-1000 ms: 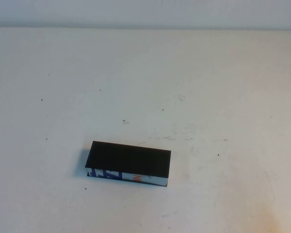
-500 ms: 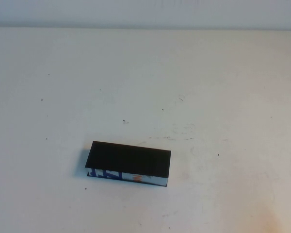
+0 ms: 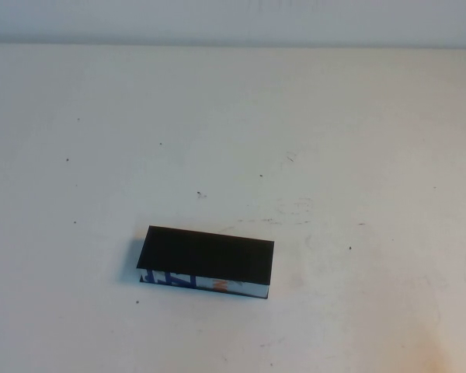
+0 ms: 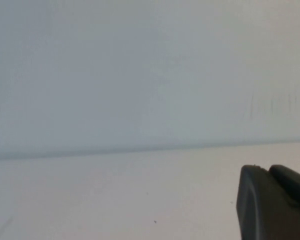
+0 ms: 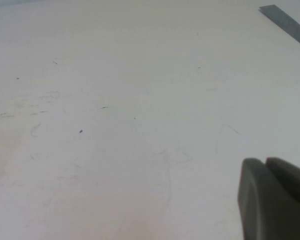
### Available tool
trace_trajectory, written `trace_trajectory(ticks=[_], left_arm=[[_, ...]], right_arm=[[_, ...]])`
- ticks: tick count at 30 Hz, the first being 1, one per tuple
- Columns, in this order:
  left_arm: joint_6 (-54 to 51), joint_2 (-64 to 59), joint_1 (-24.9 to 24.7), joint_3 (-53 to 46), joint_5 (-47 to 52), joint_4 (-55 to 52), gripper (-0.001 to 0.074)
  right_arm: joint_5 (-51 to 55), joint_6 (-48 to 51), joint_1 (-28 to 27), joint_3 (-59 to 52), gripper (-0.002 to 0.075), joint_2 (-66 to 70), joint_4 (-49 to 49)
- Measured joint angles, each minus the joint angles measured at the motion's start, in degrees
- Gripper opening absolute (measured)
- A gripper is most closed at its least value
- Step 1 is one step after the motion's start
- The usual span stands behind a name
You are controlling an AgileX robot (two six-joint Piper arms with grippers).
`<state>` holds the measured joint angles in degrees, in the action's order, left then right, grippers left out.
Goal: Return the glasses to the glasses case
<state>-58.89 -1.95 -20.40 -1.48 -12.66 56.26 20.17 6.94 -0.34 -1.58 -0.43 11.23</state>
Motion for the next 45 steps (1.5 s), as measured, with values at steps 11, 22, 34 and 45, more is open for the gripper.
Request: trace_trajectory(ticks=[11, 22, 34, 45], left_arm=[[63.3, 0.6, 16.7, 0.0, 22.8, -61.1, -0.0001], [64.6, 2.4, 17.0, -0.1, 33.5, -63.3, -0.0001], [64.6, 2.4, 17.0, -0.1, 33.6, -63.1, -0.0001], [64.7, 2.4, 17.0, -0.1, 33.7, -63.1, -0.0001]], right_arm=[[0.0, 0.0, 0.0, 0.0, -0.0011, 0.0, 0.0], [0.0, 0.0, 0.0, 0.0, -0.0011, -0.1, 0.2], [0.0, 0.0, 0.0, 0.0, -0.0011, -0.1, 0.2], [0.0, 0.0, 0.0, 0.0, -0.0011, -0.1, 0.2]])
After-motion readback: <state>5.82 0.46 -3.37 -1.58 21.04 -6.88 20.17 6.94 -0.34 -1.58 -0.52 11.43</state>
